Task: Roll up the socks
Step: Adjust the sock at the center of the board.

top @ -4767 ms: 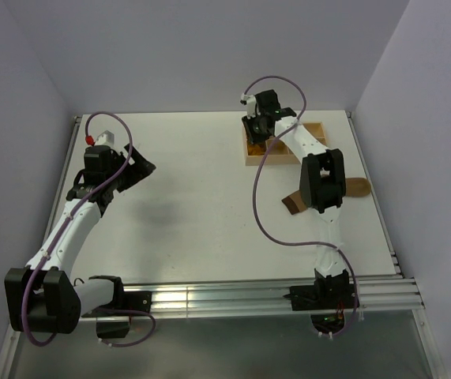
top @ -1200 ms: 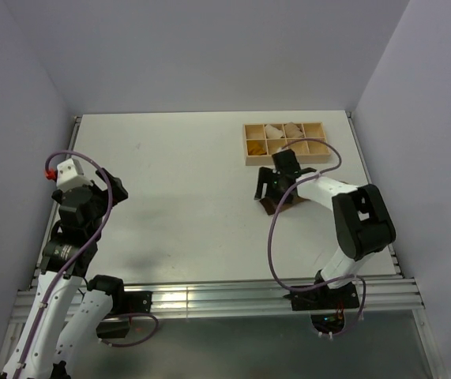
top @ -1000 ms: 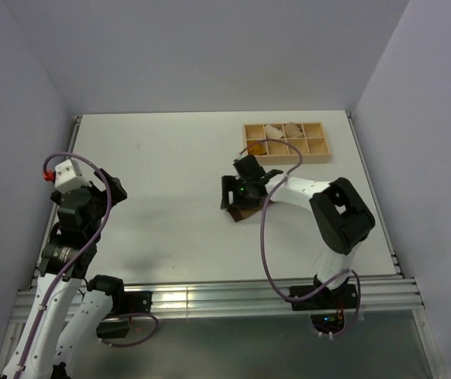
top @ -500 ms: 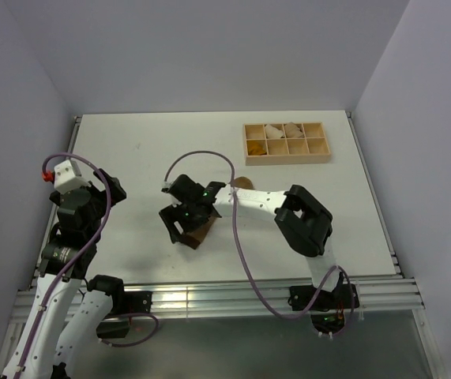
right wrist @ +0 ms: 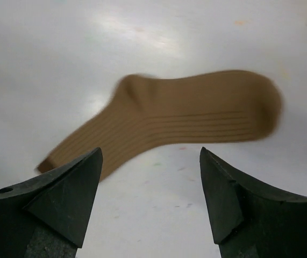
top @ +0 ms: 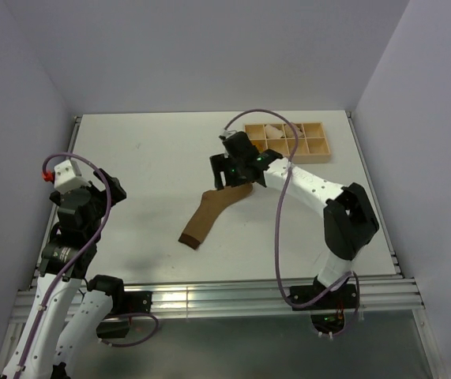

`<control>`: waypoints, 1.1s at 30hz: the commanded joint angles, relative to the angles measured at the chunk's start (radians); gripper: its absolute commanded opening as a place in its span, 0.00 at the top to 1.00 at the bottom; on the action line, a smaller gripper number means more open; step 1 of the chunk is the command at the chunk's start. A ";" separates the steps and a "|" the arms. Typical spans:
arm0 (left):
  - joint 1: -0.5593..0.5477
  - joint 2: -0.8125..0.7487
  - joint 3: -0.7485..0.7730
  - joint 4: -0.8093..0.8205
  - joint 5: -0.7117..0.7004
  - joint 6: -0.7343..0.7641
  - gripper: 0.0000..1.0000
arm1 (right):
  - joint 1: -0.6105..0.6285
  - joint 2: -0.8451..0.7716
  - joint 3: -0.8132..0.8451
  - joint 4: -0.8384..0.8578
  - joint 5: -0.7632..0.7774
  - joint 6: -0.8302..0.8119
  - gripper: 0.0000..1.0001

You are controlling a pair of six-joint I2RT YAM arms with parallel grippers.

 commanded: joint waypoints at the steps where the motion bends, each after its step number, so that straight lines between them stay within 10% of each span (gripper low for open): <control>1: -0.004 0.005 -0.007 0.024 -0.010 0.010 0.01 | -0.077 0.050 -0.051 0.030 0.039 -0.019 0.21; 8: -0.004 0.005 -0.009 0.027 -0.003 0.013 0.00 | -0.131 0.143 -0.086 0.163 0.048 -0.114 0.34; 33: -0.004 0.000 -0.010 0.029 0.004 0.015 0.00 | -0.129 0.328 0.129 0.183 0.019 -0.183 0.34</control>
